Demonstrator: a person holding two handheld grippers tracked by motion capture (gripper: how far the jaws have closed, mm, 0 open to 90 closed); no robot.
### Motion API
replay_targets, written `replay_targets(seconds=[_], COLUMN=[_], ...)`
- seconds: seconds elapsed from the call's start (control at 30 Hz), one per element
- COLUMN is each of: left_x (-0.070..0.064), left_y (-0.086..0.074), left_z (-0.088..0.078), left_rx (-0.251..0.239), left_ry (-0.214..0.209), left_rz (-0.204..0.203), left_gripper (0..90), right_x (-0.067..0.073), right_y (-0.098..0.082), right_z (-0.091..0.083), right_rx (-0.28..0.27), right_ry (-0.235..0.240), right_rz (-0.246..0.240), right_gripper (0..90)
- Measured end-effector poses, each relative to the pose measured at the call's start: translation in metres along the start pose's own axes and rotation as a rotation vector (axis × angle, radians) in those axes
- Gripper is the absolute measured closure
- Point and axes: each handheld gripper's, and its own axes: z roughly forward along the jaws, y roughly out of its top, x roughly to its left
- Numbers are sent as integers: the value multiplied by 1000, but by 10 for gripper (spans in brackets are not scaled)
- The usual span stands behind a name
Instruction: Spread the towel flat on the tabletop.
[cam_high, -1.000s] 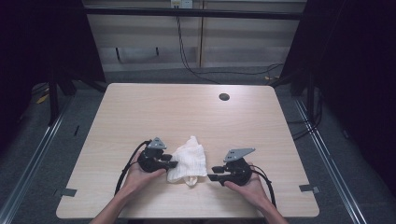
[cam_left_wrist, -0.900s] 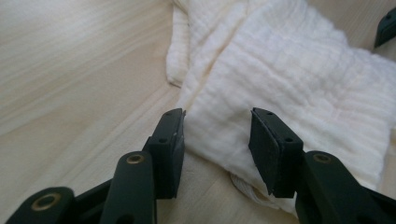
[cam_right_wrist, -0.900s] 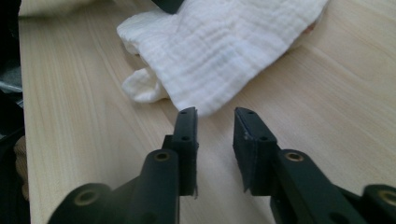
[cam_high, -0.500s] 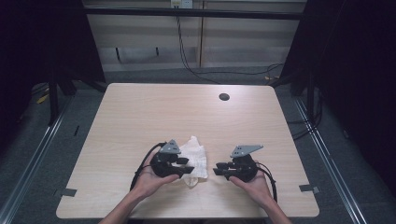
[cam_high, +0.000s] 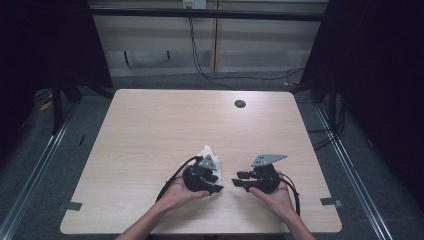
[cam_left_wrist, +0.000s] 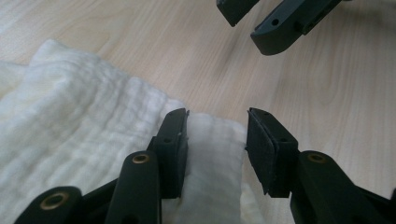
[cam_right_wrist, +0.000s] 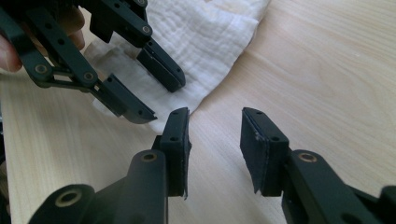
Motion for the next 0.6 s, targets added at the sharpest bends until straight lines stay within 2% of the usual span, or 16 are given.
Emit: replay_targets(seconds=[0.03,0.07,0.1,0.13,0.17,0.2,0.3,0.4,0.43,0.47,0.5,0.6], left_x=[0,-1,-2,-2,-5,-6,-6,-5,-8,-8,-10,-13], left_y=[0,4,4,4,10,11,9,8,7,7,8,5], left_z=[0,2,3,3,6,8,10,10,10,10,10,10], left_rx=[0,19,-3,-3,40,58,67,56,65,65,77,59], left_ry=[0,0,-4,-4,18,19,13,11,25,25,42,44], left_rz=[0,17,17,17,45,50,46,39,79,79,104,122], left_gripper=[586,590,599,614,627,627,632,639,642,642,642,674], right_x=[0,0,-1,-1,-3,-5,-8,-11,-12,-12,-13,-13], right_y=[0,0,1,1,1,0,-1,-2,-3,-3,-3,-3], right_z=[0,0,-1,-1,-4,-5,-8,-11,-11,-11,-11,-11], right_rx=[-2,-7,-11,-11,-18,-19,-25,-30,-30,-30,-31,-27], right_ry=[-5,-10,-10,-10,-16,-18,-24,-28,-31,-31,-31,-29], right_rz=[-3,1,3,3,9,10,23,27,33,33,34,33], right_gripper=[628,628,627,627,623,621,620,619,618,618,617,613])
